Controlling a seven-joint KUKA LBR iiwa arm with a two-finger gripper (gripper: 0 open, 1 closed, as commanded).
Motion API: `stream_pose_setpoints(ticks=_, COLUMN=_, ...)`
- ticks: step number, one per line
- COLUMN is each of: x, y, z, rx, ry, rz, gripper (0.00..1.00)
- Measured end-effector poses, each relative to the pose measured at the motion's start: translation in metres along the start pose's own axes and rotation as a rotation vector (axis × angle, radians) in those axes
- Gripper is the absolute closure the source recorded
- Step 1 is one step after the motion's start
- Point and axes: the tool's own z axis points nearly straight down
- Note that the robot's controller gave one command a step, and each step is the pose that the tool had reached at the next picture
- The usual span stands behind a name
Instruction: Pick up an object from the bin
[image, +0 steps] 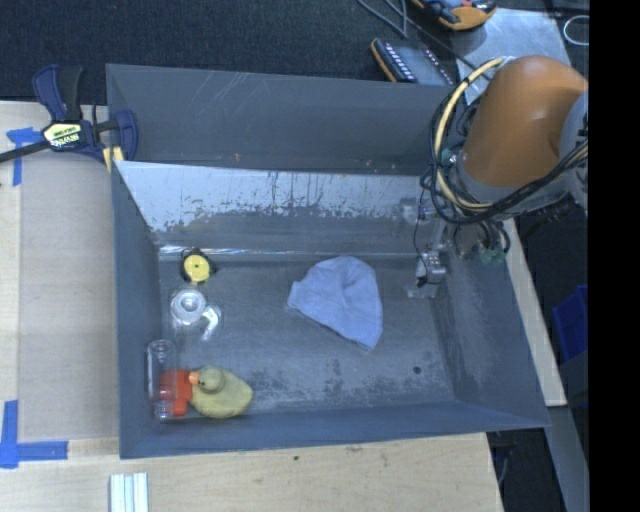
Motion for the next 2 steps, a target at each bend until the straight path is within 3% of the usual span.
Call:
stream_pose_setpoints(ticks=1, x=-0.002, y=0.000, z=-0.005, rx=0.001, ry=-0.009, rz=-0.002, gripper=0.00)
stream_pose_setpoints(ticks=2, x=-0.006, y=0.035, z=0.067, rx=0.000, ry=-0.007, rz=0.131, gripper=0.00)
